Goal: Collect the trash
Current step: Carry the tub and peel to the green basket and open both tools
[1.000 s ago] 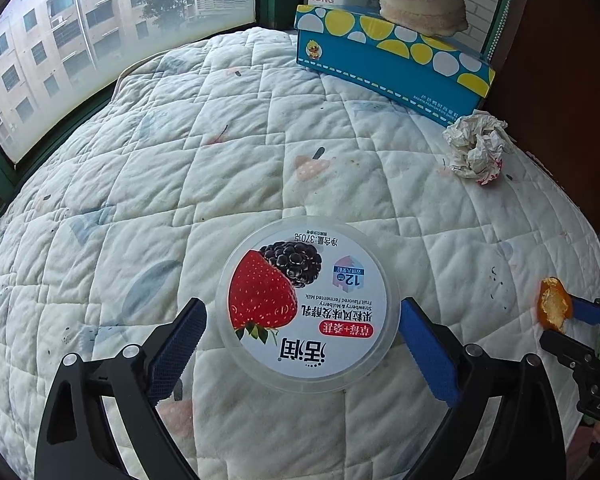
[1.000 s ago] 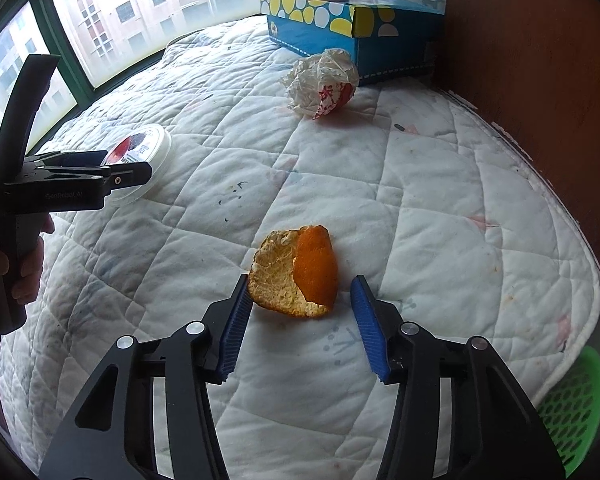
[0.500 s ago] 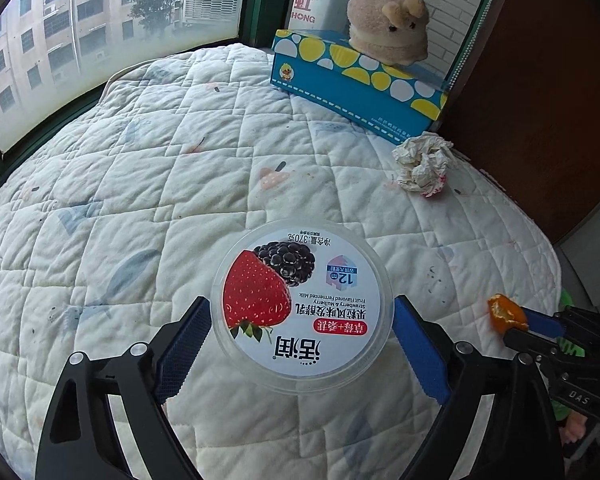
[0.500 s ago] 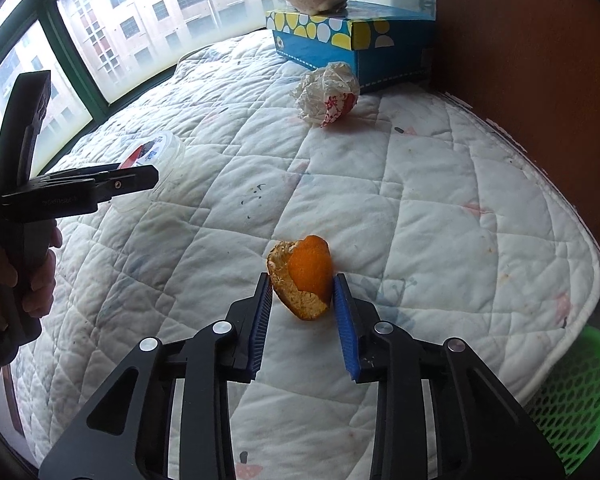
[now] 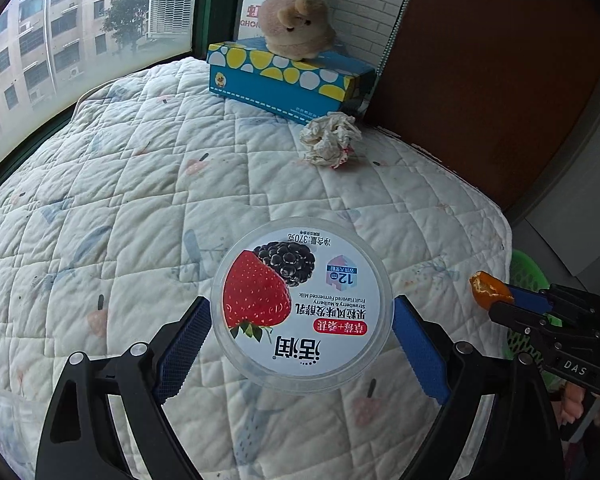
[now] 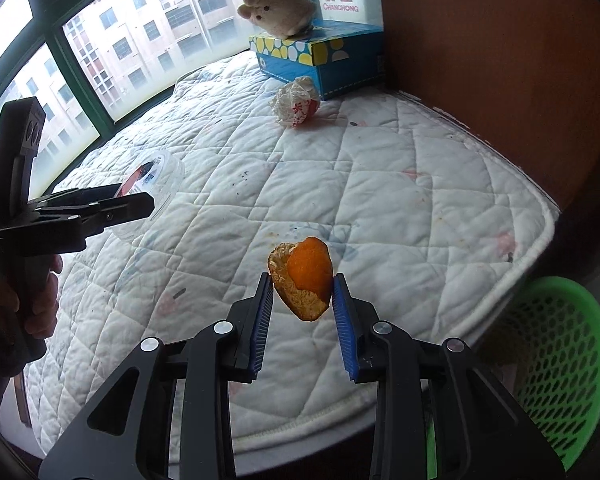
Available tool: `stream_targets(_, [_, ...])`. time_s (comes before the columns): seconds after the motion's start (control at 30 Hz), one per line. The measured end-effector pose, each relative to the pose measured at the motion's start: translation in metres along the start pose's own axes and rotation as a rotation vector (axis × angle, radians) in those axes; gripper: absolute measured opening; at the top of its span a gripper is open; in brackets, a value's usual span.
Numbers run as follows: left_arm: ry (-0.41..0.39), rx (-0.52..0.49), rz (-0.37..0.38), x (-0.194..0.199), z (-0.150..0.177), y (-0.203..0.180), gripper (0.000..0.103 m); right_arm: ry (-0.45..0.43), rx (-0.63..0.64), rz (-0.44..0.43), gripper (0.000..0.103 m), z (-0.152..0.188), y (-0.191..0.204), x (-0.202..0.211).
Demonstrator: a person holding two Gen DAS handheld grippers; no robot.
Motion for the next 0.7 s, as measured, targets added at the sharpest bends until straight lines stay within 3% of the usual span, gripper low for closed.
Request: stream_targets(0.7, [0.056,-0.215,0.156,-0.027,0.026,-0.172,0.087,0.031,-0.264,0.183,0.031,0.099,-0.145,0.063])
Point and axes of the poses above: each gripper's, at about its wrist camera, not at the fingertips, and x roughly against the way its jaws point, y to its left, z to its underside, the point moved 5 cm from there along -x, roughly the way its jaws point, and after that the axes turned 10 degrees about z, right-handed, at the moved point
